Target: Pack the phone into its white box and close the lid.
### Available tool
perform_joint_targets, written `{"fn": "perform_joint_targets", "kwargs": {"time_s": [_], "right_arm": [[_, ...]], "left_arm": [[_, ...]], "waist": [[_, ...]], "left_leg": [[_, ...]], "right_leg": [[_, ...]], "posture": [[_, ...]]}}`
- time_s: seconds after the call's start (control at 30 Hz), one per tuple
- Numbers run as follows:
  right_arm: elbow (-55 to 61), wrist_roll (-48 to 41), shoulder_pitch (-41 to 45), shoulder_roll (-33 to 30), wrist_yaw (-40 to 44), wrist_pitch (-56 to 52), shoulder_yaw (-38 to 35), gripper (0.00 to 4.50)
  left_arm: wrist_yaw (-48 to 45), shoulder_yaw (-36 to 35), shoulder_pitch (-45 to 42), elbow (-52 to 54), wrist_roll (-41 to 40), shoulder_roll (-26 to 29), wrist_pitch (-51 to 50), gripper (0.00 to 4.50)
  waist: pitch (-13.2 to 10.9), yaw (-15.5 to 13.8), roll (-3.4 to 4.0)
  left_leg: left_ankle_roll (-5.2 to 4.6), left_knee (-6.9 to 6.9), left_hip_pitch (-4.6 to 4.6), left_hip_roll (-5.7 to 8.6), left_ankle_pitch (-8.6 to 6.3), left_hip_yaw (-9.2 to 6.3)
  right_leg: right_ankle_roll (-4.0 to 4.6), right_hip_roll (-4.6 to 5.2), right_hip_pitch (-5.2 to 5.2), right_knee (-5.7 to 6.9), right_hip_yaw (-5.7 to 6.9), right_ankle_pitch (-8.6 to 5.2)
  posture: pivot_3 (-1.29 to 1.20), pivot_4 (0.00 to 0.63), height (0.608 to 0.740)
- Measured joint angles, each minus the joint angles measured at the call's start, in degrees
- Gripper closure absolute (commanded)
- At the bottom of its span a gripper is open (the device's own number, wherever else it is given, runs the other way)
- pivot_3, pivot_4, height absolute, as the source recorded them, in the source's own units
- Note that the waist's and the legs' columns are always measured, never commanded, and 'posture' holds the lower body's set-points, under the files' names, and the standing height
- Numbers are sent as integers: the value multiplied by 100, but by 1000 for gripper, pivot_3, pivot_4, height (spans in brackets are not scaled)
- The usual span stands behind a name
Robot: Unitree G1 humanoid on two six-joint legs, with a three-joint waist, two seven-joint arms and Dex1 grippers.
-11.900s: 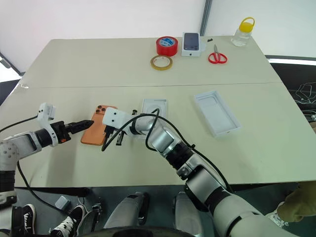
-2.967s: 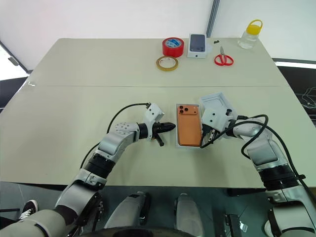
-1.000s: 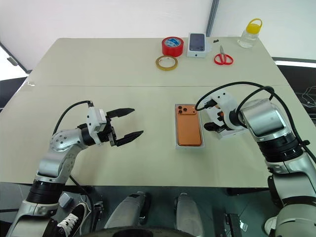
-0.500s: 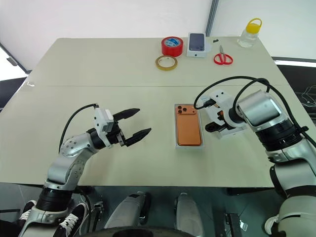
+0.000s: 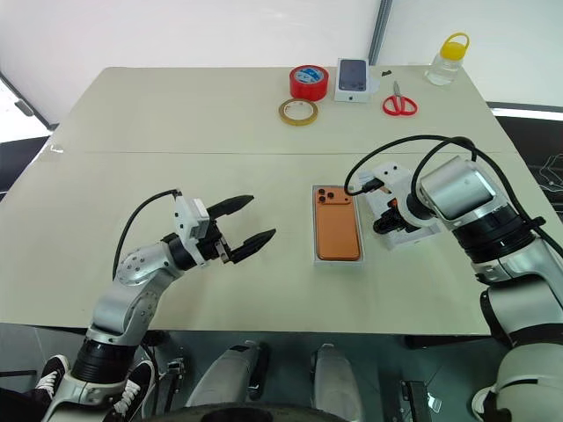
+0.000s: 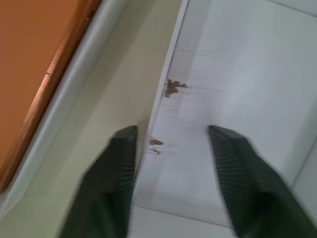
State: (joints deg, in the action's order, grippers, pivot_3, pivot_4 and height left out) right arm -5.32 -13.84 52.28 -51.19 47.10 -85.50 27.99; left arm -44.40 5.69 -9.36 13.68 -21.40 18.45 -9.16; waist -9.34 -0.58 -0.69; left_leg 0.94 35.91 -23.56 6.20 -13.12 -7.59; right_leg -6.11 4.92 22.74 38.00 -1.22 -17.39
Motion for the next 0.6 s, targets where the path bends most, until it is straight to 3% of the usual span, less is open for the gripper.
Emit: {"fn": "perform_joint_targets", "kwargs": {"time_s": [0.07,0.1,0.33,0.6], "right_arm": [[-20,-7,-2,1,1,6,10,4358],[-62,0,-5,9,-22,12,14,4447],[-304,9,-5,377,-446,-332,-425,4447],[-989,233,-13,1281,-1539,128,-1738,4447]], "left_arm": [[37,9,0,0,-1,-16,-1,0],[68,9,0,-1,-5,-40,-1,0],[85,5,0,-2,-22,-32,-3,0],[-12,-59,-293,-165,-59,125,-41,0]], "waist": [[0,-4,0],[1,-6,-1],[11,22,-18],[10,141,-18]], "left_leg": [[-1,4,0,0,-1,0],[-3,9,0,0,-2,0],[-6,10,7,-1,-4,0],[-5,4,7,0,-3,0]], "right_leg": [[0,0,-3,0,1,0],[0,0,-7,-1,2,0],[2,-1,-15,-3,2,1],[6,-3,-6,2,-2,5]], "posture": [[0,150,740],[0,150,740],[0,150,740],[0,150,740]]}}
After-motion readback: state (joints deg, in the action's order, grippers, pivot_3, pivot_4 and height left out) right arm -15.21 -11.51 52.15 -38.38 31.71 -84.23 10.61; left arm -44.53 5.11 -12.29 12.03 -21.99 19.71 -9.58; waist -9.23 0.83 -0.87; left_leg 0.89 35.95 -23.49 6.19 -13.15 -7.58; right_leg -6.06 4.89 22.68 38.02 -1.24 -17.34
